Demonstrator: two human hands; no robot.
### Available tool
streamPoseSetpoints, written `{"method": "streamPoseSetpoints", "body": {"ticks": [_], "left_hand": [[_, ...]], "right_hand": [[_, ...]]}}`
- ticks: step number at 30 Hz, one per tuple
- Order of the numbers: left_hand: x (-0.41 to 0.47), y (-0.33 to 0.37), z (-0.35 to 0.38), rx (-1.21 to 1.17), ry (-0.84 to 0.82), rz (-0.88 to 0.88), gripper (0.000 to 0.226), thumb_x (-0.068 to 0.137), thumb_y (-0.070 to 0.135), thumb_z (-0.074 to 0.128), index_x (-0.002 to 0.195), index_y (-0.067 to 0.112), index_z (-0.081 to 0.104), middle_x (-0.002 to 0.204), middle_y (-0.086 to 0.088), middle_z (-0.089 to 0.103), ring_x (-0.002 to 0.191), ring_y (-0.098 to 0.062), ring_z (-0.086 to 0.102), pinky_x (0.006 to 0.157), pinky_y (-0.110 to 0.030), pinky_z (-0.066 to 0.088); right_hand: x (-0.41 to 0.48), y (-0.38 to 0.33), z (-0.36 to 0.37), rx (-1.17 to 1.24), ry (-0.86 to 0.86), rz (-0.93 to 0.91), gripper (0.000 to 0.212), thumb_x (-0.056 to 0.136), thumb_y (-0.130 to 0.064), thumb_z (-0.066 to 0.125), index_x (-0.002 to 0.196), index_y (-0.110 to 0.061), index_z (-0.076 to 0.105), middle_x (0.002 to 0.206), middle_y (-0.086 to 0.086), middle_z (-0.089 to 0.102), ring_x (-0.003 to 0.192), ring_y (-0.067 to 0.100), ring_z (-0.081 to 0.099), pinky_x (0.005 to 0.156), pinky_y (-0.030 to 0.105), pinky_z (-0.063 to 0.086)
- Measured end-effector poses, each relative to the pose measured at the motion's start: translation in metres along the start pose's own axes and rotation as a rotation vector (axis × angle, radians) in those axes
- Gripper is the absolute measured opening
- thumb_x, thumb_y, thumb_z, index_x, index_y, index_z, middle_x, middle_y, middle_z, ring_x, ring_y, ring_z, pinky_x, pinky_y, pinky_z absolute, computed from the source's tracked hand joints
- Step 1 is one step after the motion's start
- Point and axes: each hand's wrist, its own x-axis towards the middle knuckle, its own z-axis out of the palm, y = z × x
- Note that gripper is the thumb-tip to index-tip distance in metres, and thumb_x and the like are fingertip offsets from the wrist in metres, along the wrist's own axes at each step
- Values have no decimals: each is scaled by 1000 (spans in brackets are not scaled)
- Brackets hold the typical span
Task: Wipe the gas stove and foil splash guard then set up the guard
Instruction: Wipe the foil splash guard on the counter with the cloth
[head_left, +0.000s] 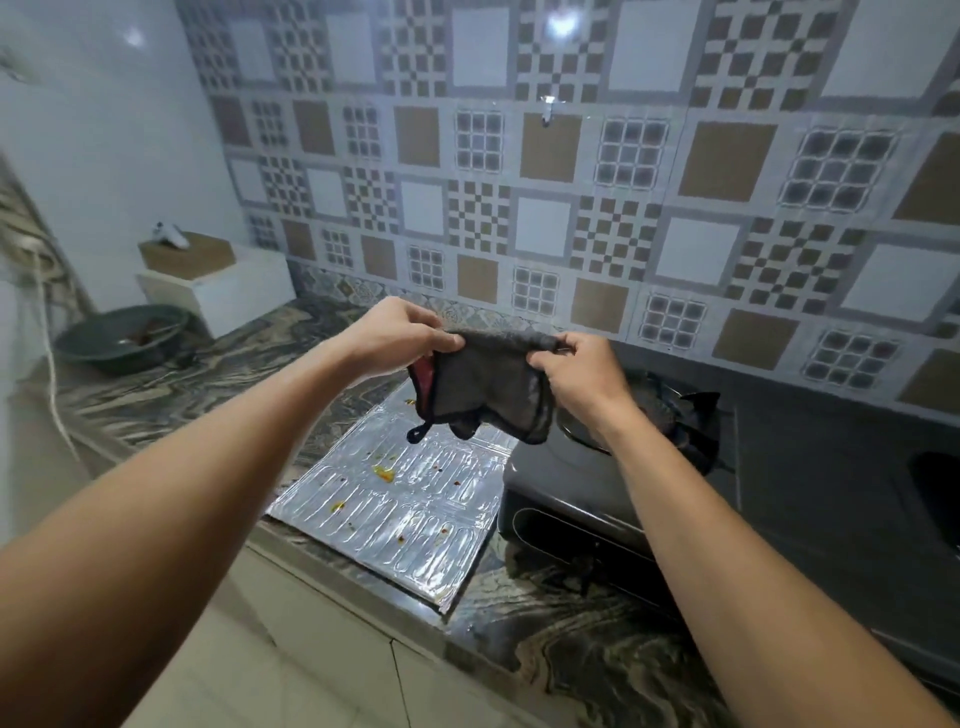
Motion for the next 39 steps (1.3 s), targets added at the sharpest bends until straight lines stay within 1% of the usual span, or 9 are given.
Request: {"method": "streamPoseSetpoints", "body": {"ticks": [4, 10, 15, 22, 28, 32, 34, 36, 39], "left_hand": [[23, -22, -6, 18, 68, -55, 16, 87, 22, 73, 83, 7, 76, 71, -4, 67, 60, -10, 57, 64, -22, 47], [75, -62, -14, -94, 56, -144, 16, 89, 22, 68, 80, 10, 70, 51, 7, 60, 48, -9, 50, 52, -21, 44], [133, -95, -22, -418, -129, -230, 13, 90, 18, 64, 99, 10, 68, 69, -3, 71, 47, -10, 61, 59, -27, 53], [220, -142, -40, -626, -455, -343, 31, 100, 39, 41, 89, 16, 58, 76, -2, 71, 72, -19, 70, 80, -35, 53], [274, -202, -19, -291, -506, -188, 28, 98, 36, 48, 95, 22, 71, 105, 0, 77, 88, -13, 62, 84, -35, 40], [319, -272, -2, 273, -368, 143, 31, 96, 31, 56, 120, 19, 72, 123, -4, 71, 113, -24, 64, 101, -34, 46], [345, -306, 7, 486, -349, 225, 47, 92, 45, 48, 131, 25, 63, 130, -10, 66, 122, -33, 58, 103, -45, 46], [370, -330, 17, 652, -370, 304, 66, 86, 61, 35, 143, 31, 49, 145, -11, 54, 137, -36, 43, 110, -59, 36], [396, -351, 31, 786, -439, 356, 71, 95, 65, 32, 158, 36, 16, 167, -1, 6, 153, -31, -7, 117, -64, -4]], "right_hand": [[21, -2, 29, -35, 6, 1, 30, 64, -35, 70, 77, -9, 70, 73, 7, 74, 78, 31, 72, 71, 53, 59], [54, -2, 87, -52, 37, -36, 26, 71, -30, 70, 83, -7, 68, 81, 11, 73, 82, 31, 70, 75, 53, 58], [85, -1, 142, -61, 23, -40, 22, 84, -35, 71, 95, -20, 60, 94, -1, 68, 88, 19, 67, 84, 43, 55], [134, 13, 200, -144, 178, 46, 37, 75, -41, 81, 100, -23, 60, 95, -8, 69, 90, 14, 66, 79, 34, 53], [186, 52, 234, -319, 362, 193, 18, 82, -29, 71, 97, -19, 65, 84, -3, 69, 79, 19, 62, 61, 28, 43], [217, 84, 248, -418, 382, 303, 15, 81, -29, 69, 92, -20, 64, 82, 2, 68, 77, 25, 63, 57, 29, 42], [235, 101, 258, -485, 368, 324, 18, 80, -31, 67, 94, -19, 62, 89, 5, 69, 83, 30, 64, 64, 33, 49], [253, 114, 268, -559, 362, 332, 22, 82, -30, 65, 99, -17, 60, 97, 9, 69, 89, 34, 63, 72, 36, 51], [279, 126, 284, -666, 384, 305, 20, 87, -23, 62, 103, -13, 58, 104, 15, 67, 95, 39, 61, 72, 36, 46]]}}
